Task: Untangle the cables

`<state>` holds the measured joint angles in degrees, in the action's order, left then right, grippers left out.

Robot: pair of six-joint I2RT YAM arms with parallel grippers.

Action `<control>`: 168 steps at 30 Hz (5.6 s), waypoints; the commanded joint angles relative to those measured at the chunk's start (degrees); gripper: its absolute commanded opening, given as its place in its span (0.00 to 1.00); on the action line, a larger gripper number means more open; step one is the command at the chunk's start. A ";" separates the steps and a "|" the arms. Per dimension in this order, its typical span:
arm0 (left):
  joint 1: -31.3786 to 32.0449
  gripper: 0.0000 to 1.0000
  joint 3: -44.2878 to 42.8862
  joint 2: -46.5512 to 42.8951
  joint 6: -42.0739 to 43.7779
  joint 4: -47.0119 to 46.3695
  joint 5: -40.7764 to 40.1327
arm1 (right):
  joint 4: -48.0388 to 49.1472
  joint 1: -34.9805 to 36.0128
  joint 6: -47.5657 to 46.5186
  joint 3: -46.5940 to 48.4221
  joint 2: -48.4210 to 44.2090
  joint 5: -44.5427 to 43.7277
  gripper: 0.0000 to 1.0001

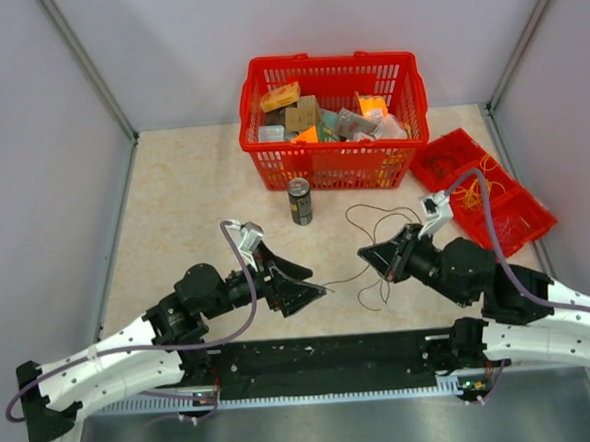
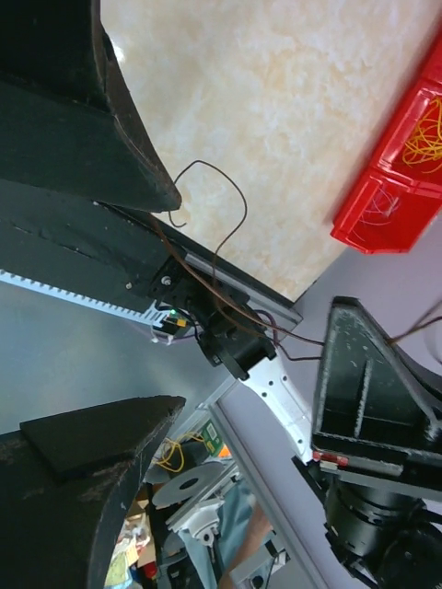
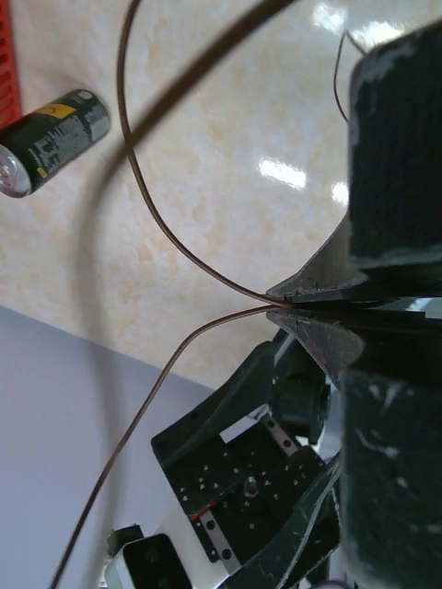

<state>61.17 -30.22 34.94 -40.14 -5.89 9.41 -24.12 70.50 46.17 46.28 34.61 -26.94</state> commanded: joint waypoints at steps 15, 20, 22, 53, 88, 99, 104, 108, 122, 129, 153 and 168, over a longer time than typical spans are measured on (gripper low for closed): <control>26.19 0.73 -23.82 25.25 19.92 10.10 -47.71 | -4.44 -3.26 36.34 -1.37 5.20 -7.77 0.00; 26.72 0.72 -28.84 31.85 20.19 13.01 -52.04 | -5.76 -3.26 38.03 -0.67 4.85 -8.74 0.00; 26.72 0.73 -29.46 33.26 21.50 11.26 -50.99 | -5.85 -3.26 38.38 -0.58 4.94 -8.92 0.00; 22.07 0.00 -20.86 26.78 14.22 15.90 -40.54 | -3.57 -3.26 8.18 -8.31 -4.45 0.55 0.72; 9.41 0.00 -11.97 2.68 2.70 13.45 -8.53 | 42.65 -0.98 -36.94 -11.30 9.25 43.74 0.91; 9.32 0.00 -10.91 2.94 -1.08 6.42 -14.33 | 53.38 8.07 -37.38 -17.80 10.12 24.14 0.88; 9.32 0.00 -13.02 4.79 -0.20 7.64 -13.72 | 46.29 8.69 -38.97 -16.92 5.93 18.77 0.88; 9.23 0.00 -12.94 4.44 0.06 7.39 -11.88 | 35.14 7.99 -41.86 -16.93 -2.86 22.16 0.91; 9.06 0.00 -15.66 6.81 4.11 7.74 2.18 | 19.89 6.67 -51.26 -8.76 -6.32 27.82 0.93; 9.06 0.00 -17.07 9.44 5.25 6.59 7.99 | 23.68 5.88 -52.15 -8.14 -2.44 28.60 0.93; 9.06 0.00 -21.99 12.08 -4.86 13.01 -19.69 | 46.60 7.37 -36.33 -14.37 6.78 16.40 0.87; 8.88 0.00 -21.81 14.45 -5.65 10.46 -19.08 | 58.13 7.46 -36.33 -20.44 7.31 13.67 0.49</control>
<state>70.46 -51.03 48.75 -45.15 7.73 -8.93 28.25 77.25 9.65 25.47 41.76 -12.71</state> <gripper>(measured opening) 0.015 0.552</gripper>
